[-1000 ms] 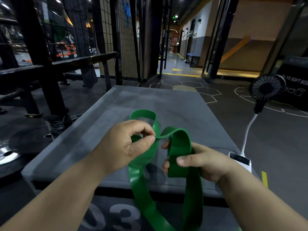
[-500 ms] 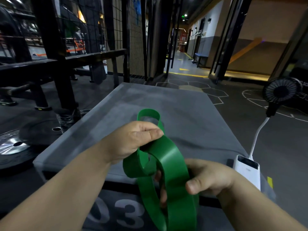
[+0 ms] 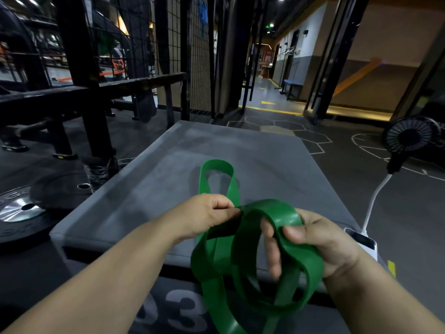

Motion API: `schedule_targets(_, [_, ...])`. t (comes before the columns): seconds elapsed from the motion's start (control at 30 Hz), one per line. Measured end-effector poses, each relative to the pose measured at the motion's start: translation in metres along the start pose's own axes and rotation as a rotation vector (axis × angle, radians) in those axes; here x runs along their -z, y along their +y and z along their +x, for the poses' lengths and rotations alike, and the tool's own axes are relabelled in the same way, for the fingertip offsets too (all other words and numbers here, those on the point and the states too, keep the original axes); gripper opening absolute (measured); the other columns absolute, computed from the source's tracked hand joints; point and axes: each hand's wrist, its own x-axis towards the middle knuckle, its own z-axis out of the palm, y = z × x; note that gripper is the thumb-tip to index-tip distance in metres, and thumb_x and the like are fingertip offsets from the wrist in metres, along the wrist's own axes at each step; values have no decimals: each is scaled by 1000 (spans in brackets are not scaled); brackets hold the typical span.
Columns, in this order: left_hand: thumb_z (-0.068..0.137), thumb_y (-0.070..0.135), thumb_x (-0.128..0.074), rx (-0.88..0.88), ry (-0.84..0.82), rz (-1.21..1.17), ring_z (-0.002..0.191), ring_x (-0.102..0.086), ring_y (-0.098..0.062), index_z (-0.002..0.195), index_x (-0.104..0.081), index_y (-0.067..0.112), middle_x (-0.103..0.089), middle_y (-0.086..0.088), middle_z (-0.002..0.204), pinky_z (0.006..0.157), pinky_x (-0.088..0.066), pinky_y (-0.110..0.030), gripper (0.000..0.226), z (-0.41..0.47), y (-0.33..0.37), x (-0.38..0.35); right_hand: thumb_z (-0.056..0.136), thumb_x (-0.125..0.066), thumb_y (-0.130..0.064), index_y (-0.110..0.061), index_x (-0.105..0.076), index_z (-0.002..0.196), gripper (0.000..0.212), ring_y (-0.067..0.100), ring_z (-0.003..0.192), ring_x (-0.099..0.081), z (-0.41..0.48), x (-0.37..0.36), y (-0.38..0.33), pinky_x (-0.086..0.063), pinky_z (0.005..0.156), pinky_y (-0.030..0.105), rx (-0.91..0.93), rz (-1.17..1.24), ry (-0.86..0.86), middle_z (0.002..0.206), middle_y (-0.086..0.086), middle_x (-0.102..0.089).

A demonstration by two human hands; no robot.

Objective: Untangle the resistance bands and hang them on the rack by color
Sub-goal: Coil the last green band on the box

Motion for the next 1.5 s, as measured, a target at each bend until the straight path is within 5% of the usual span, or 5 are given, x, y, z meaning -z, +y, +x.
schedule_targets(0.27, [49, 32, -94, 12, -248, -776, 66, -67, -18, 85, -68, 10, -68, -11, 81, 63, -56, -28, 50, 6, -10, -3, 94, -55, -10, 1, -52, 116, 24, 28, 95, -67, -5, 3, -14, -49, 85, 38, 169, 58, -47, 101, 12, -67])
schedule_targets(0.53, [86, 35, -68, 22, -207, -56, 63, -55, -3, 81, -63, 22, -61, 11, 67, 62, -43, -19, 15, 7, -7, -15, 105, -37, -21, 6, -55, 112, 33, 37, 104, -61, -17, 9, -27, -43, 92, 43, 260, 66, 182, 102, 20, -67])
schedule_targets(0.77, [87, 21, -59, 174, -182, -523, 86, -65, -22, 118, -57, 4, -69, -10, 104, 73, -53, -32, 36, 7, -8, -21, 104, -37, -21, 8, -53, 111, 34, 38, 97, -61, -30, 9, -46, -41, 88, 43, 377, 142, 255, 99, 24, -64])
schedule_targets(1.27, [86, 27, -61, 236, -62, -655, 101, -64, -27, 111, -66, 6, -70, -15, 111, 97, -48, -45, 33, 6, -13, -35, 95, -48, -12, 0, -52, 117, 25, 31, 106, -59, -47, 19, -57, -39, 97, 39, 506, 230, 355, 106, 16, -63])
schedule_targets(1.5, [79, 37, -75, 65, -148, -628, 55, -55, -11, 93, -50, 11, -58, 1, 61, 57, -46, -22, 38, 4, -6, -36, 102, -26, -11, 2, -52, 125, 37, 30, 116, -56, -46, 24, -55, -35, 103, 40, 516, 238, 451, 116, 17, -61])
